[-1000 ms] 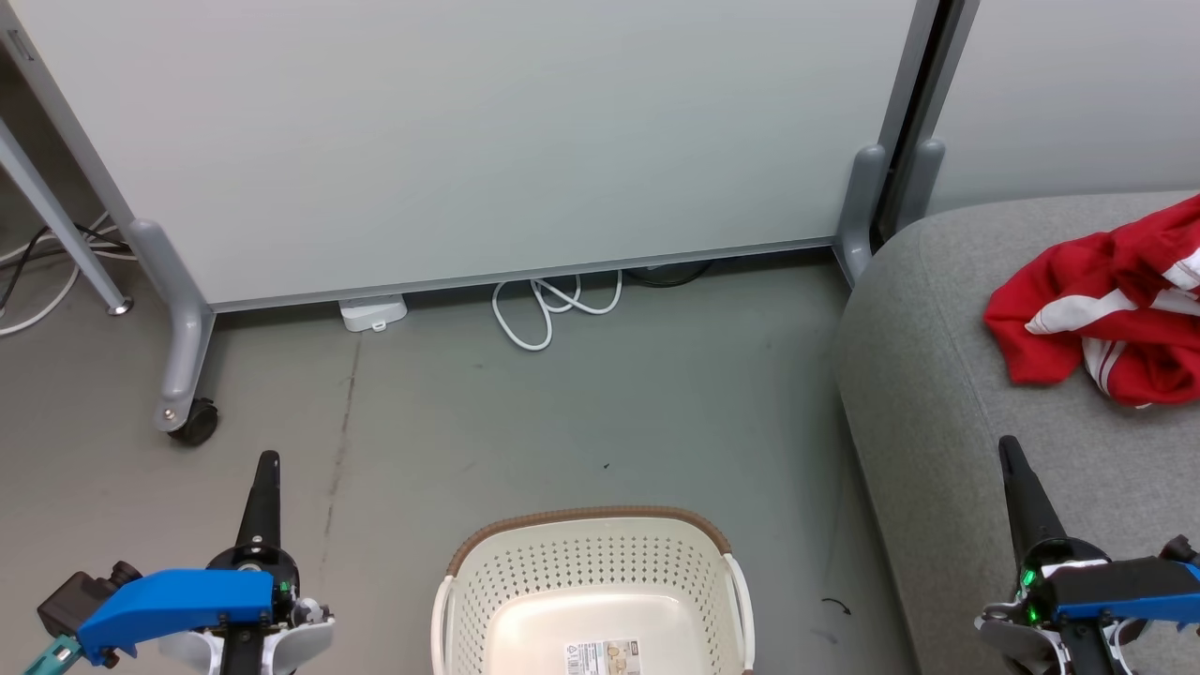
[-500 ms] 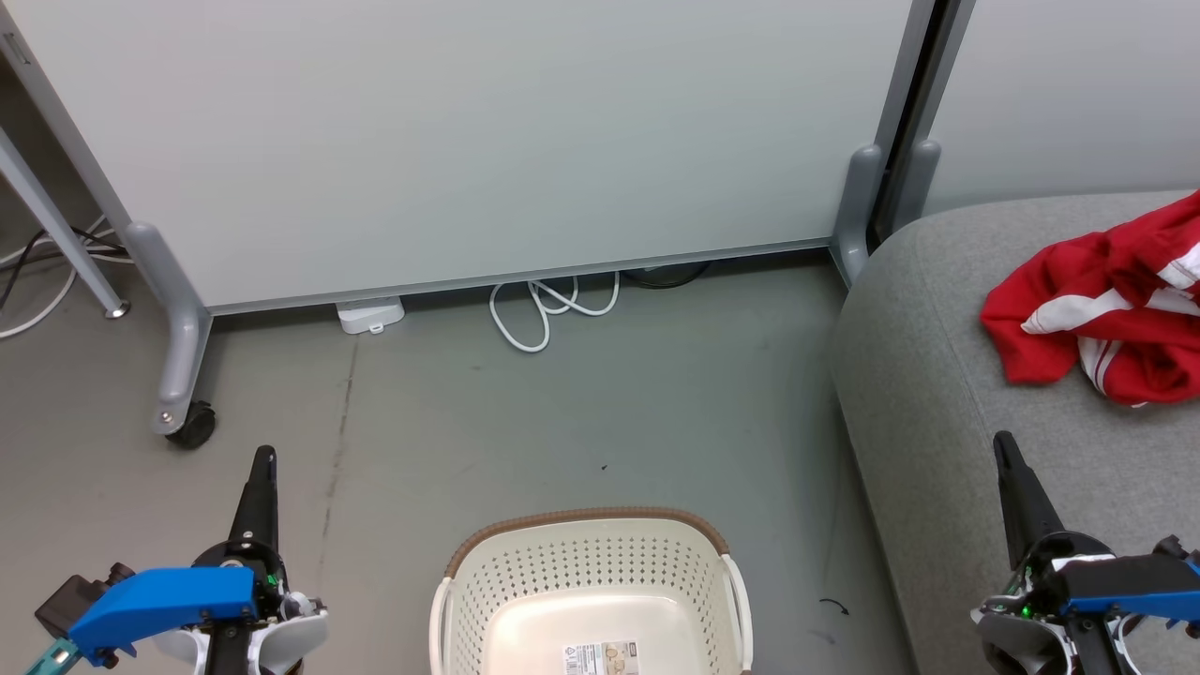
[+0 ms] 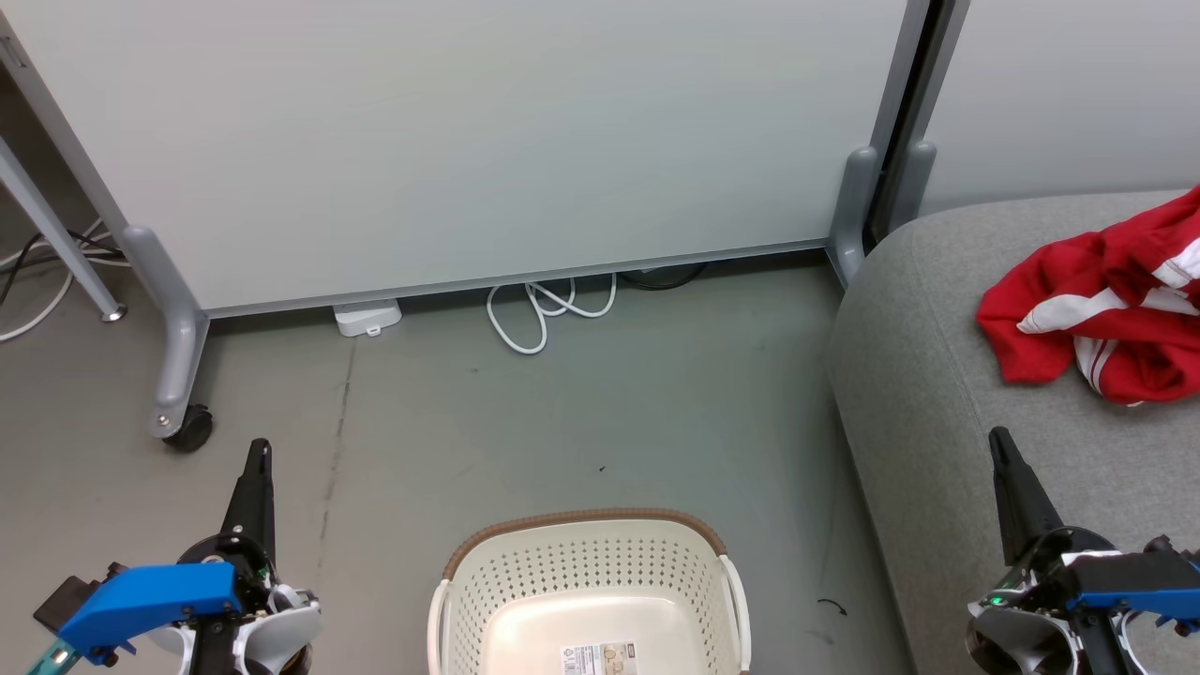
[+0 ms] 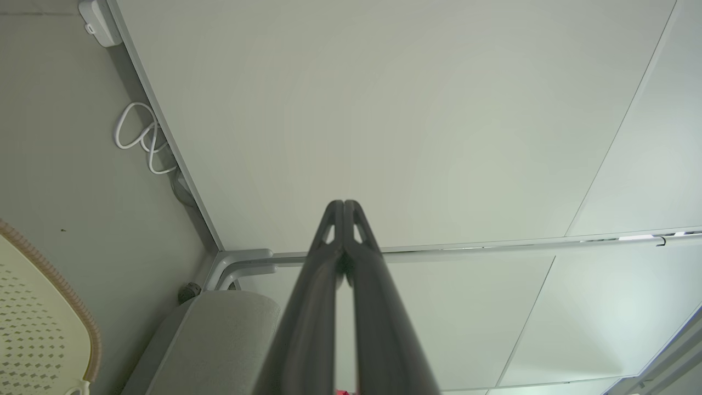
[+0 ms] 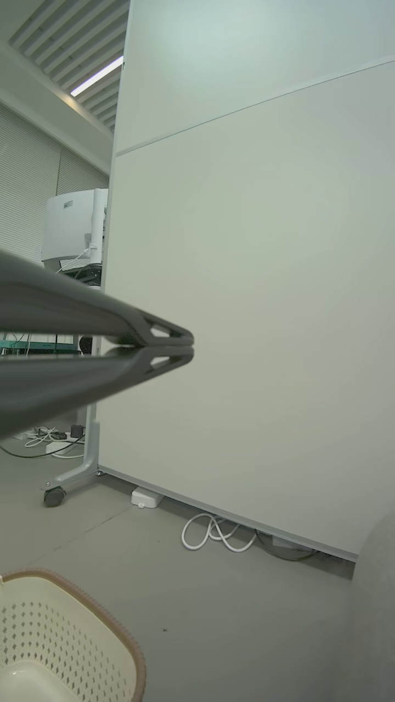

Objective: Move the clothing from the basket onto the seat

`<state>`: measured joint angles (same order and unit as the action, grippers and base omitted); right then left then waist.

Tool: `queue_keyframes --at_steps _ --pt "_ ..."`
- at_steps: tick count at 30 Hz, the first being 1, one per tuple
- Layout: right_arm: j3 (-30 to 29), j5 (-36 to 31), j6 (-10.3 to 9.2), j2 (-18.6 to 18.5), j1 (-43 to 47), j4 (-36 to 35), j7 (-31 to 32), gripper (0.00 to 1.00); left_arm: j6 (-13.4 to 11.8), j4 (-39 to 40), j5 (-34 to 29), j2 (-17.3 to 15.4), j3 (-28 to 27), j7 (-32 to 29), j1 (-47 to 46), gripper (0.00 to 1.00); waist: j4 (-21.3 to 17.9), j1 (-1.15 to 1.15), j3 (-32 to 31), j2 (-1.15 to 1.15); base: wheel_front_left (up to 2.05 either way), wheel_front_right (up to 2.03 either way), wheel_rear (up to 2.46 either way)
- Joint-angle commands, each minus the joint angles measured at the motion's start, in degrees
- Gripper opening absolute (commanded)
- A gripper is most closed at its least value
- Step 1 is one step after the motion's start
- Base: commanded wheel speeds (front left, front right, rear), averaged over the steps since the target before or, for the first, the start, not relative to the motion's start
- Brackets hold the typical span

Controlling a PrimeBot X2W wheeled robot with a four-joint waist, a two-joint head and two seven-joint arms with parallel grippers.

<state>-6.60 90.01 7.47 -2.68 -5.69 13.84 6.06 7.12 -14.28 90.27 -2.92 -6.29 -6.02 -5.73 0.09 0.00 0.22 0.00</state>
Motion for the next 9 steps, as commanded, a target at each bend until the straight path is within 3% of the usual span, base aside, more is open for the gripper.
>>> queue_keyframes --at_steps 1,9 --pt "0.1 1.3 0.04 -0.4 -0.8 0.2 0.4 0.00 0.6 0.3 1.1 0.1 -0.2 -0.4 -0.8 0.00 0.0 0.00 0.0 0.00 0.00 0.00 0.00" --pt "0.1 2.5 0.04 -0.4 -0.9 0.3 0.7 0.00 0.6 0.3 2.2 0.1 -0.4 -0.8 -0.8 0.00 -0.1 0.00 0.0 0.00 0.00 0.00 0.00"
